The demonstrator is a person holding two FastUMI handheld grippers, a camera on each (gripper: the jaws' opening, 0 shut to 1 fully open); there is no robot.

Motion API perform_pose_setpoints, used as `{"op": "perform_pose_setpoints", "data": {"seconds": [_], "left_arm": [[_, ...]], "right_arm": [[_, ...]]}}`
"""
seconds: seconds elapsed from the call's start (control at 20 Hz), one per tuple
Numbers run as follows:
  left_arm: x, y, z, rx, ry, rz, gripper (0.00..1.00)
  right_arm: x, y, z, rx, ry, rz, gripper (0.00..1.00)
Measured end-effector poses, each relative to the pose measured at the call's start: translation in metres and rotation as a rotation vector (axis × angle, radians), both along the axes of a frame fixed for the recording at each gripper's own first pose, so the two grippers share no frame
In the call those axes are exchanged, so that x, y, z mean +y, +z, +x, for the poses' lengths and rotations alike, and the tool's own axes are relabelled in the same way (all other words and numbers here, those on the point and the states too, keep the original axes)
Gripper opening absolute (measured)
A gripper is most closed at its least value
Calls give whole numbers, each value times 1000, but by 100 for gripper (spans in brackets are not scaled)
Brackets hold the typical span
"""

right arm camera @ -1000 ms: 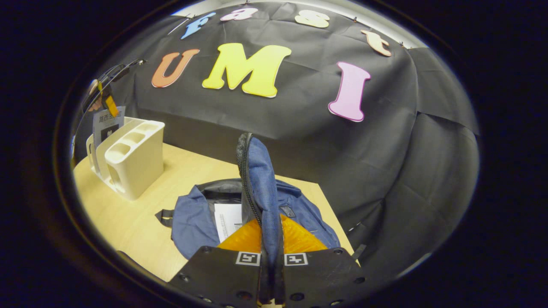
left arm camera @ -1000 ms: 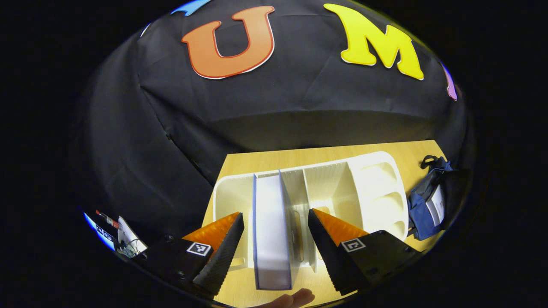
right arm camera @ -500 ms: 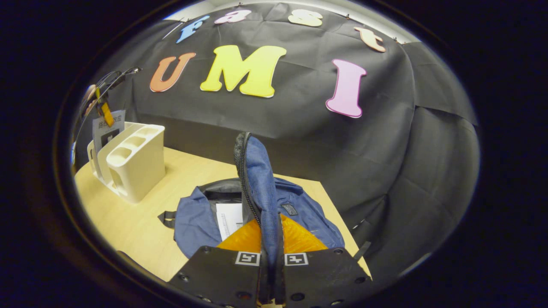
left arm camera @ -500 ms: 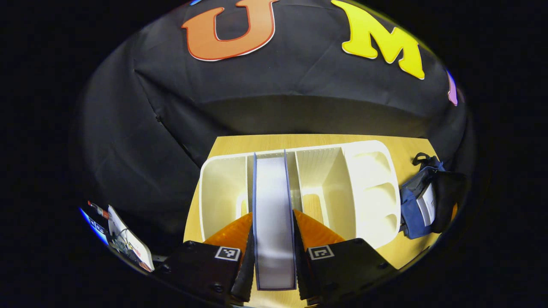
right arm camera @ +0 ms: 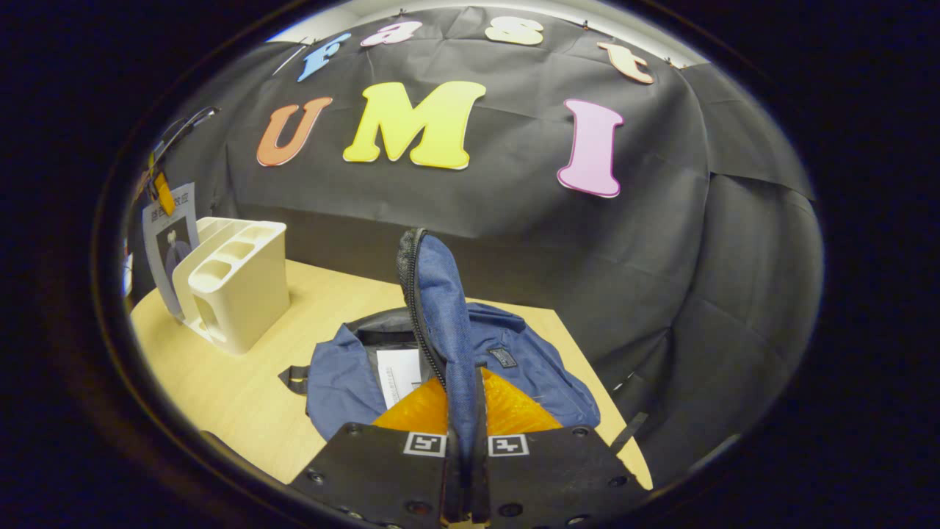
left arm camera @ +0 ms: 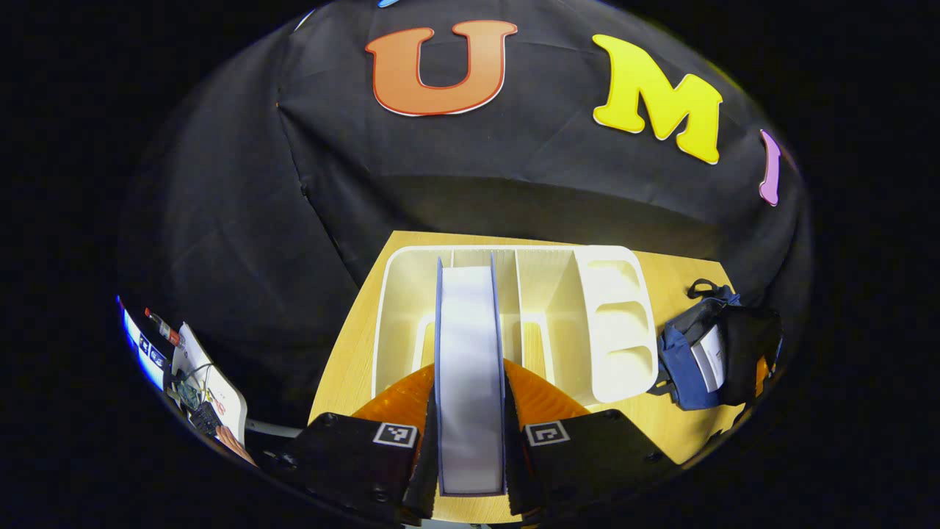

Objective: Open the schoolbag, grab two books from the bookshelf and put them into the schoolbag.

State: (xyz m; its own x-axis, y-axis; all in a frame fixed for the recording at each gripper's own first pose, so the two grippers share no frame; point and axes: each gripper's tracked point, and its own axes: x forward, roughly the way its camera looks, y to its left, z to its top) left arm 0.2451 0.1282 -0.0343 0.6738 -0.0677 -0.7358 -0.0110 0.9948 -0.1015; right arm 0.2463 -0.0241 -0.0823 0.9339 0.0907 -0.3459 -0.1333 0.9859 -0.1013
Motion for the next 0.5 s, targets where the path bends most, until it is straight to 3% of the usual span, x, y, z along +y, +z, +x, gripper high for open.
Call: {"op": "perform_pose_setpoints", "data": {"seconds": [0.5], "left_arm": [[-4,3,-94,-78,35,-179,39]], "right_arm": [[4,-3,-1,10,0,-10,6]]}}
